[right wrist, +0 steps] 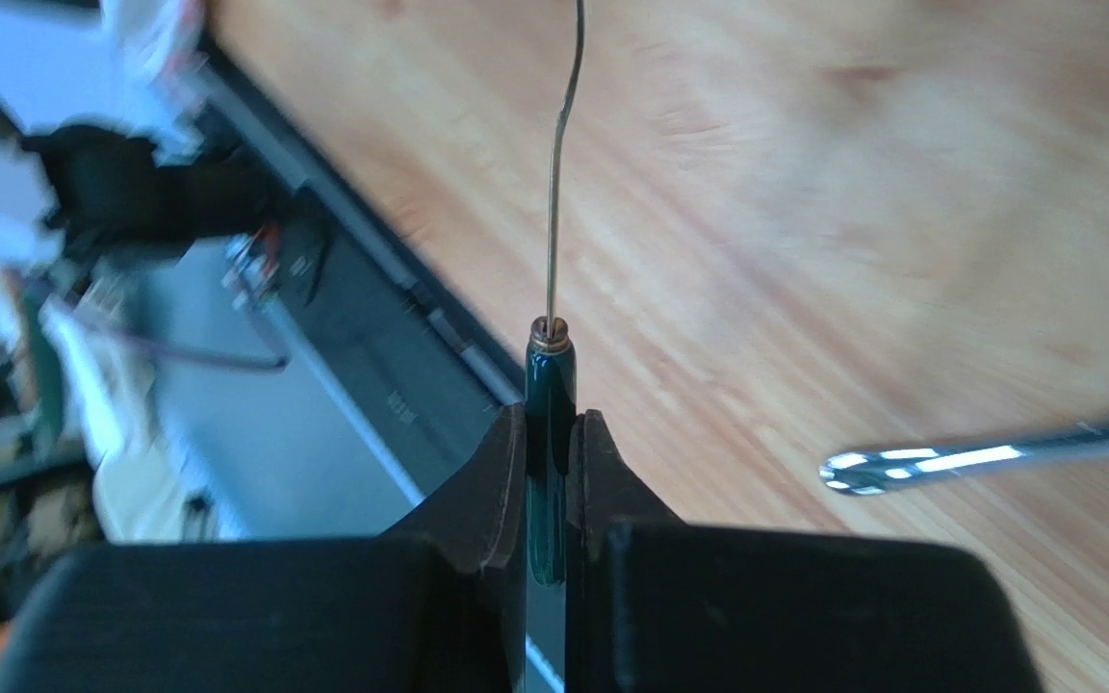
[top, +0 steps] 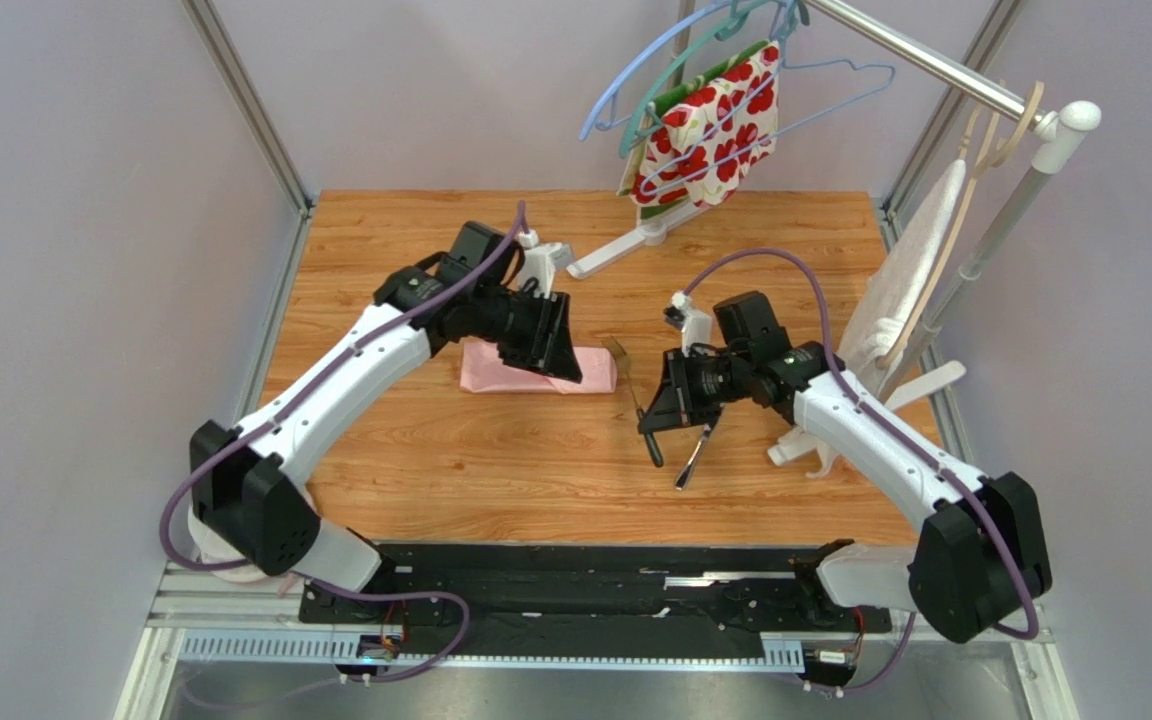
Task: Fold the napkin into a case and place the utensils inside
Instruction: Pass from the right arm to the left
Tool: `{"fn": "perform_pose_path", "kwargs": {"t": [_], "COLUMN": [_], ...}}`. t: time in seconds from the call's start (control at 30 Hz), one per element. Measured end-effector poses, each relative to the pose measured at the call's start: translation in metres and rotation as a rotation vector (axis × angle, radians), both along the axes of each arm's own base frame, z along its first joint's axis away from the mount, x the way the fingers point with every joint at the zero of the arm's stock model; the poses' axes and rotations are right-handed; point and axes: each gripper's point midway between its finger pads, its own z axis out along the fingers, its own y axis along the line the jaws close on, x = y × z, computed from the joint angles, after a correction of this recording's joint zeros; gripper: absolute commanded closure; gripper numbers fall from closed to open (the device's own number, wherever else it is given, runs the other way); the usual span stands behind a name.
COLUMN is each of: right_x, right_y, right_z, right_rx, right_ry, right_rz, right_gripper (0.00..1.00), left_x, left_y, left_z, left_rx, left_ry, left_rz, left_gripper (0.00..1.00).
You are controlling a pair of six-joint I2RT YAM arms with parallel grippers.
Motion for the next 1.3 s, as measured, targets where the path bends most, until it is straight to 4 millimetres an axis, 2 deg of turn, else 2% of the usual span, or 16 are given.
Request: {"fn": "perform_pose_path", "kwargs": {"t": [0.03,0.2,0.3,0.63,0.97,1.07,1.2,1.23,1.3], "right_x": [-0.005,-0.038,-0.051,-0.083,-0.094,-0.094,-0.094,-0.094,-0.095], "right_y": [0.008,0.038,0.049,0.061,0.065,0.065,0.065,0.066,0.067], "right_z": [0.003,0.014,0.024,0.037,0.039,0.039,0.040,0.041,0.043], "right_rx": [0.037,0.169,0.221,0.309,0.329,0.332,0.338,0.341,0.344], "right_ry": [0.017,0.099,0.111,0.156,0.179,0.179,0.175,0.175,0.177], "right_rz": [0.048,0.272,0.359,0.509,0.555,0.557,0.561,0.564,0.567], "right_gripper": [1.00,1.00,1.00,1.00,1.00,1.00,1.00,0.99,0.74], "left_x": [-0.001,-0.012,-0.014,-0.033,-0.046,-0.050,-0.052,-0.051,-0.048], "left_y": [0.010,0.052,0.063,0.060,0.051,0.049,0.047,0.047,0.047], "left_z": [0.006,0.029,0.033,0.013,0.013,0.011,0.010,0.010,0.009], "left_rx": [0.023,0.081,0.087,0.047,-0.026,-0.041,-0.056,-0.057,-0.054], "left_ry": [-0.034,-0.140,-0.158,-0.098,-0.050,-0.032,-0.020,-0.025,-0.040], "left_rz": [0.002,0.018,0.019,-0.102,-0.159,-0.171,-0.180,-0.178,-0.175], "left_gripper": [0.38,0.34,0.34,0.37,0.43,0.51,0.88,0.91,1.00]}}
